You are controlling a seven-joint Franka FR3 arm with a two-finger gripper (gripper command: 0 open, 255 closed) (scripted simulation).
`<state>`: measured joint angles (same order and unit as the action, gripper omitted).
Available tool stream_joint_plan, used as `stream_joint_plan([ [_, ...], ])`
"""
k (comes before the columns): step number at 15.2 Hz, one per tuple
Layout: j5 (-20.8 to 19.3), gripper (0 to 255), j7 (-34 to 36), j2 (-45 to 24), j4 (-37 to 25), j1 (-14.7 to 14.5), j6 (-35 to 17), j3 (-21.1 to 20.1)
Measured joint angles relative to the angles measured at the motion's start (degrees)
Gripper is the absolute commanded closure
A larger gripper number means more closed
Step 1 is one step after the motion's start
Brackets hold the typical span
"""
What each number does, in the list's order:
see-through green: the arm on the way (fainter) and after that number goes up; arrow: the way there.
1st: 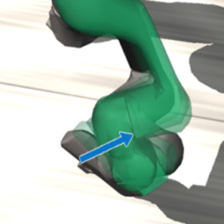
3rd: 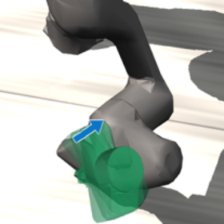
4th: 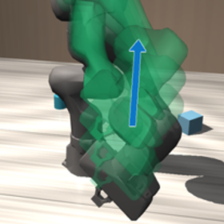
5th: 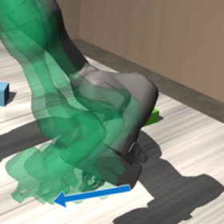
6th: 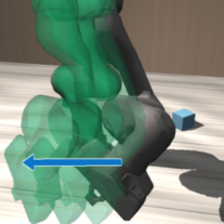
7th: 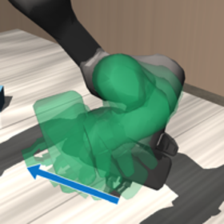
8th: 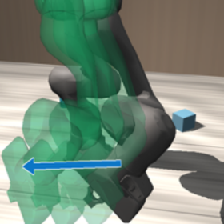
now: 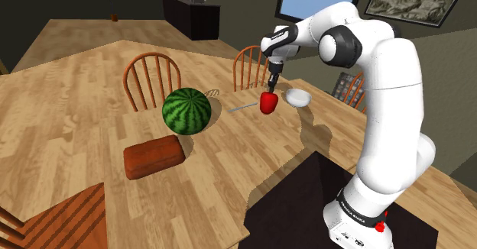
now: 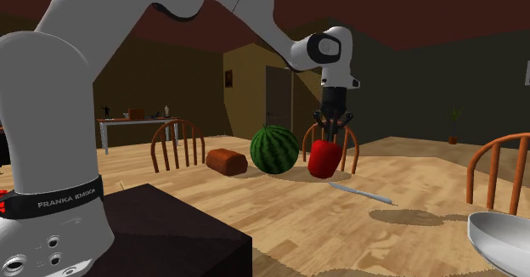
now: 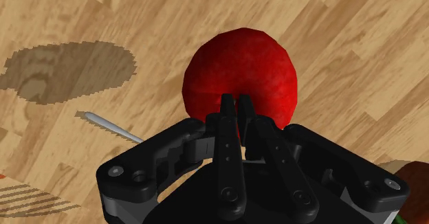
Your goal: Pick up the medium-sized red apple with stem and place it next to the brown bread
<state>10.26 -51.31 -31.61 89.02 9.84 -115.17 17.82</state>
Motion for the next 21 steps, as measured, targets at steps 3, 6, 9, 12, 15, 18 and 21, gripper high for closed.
stream_joint_plan([
  [3,-0.32,255,0.24,0.88,-0.8,-0.11,1.65,0.17],
  [6,-0.6,255,0.38,1.64,-2.08,-0.08,3.65,0.34],
  [9,-0.93,255,0.58,2.56,-3.1,-0.15,5.56,0.52],
  [12,-1.14,255,0.71,3.05,-4.49,-0.1,7.41,0.64],
  [15,-1.48,255,1.3,4.14,-4.72,-0.57,8.66,0.69],
  [18,-2.63,255,4.33,8.35,0.88,-3.61,7.05,0.3],
  [21,-3.51,255,7.85,11.31,5.14,-6.55,5.52,-0.49],
])
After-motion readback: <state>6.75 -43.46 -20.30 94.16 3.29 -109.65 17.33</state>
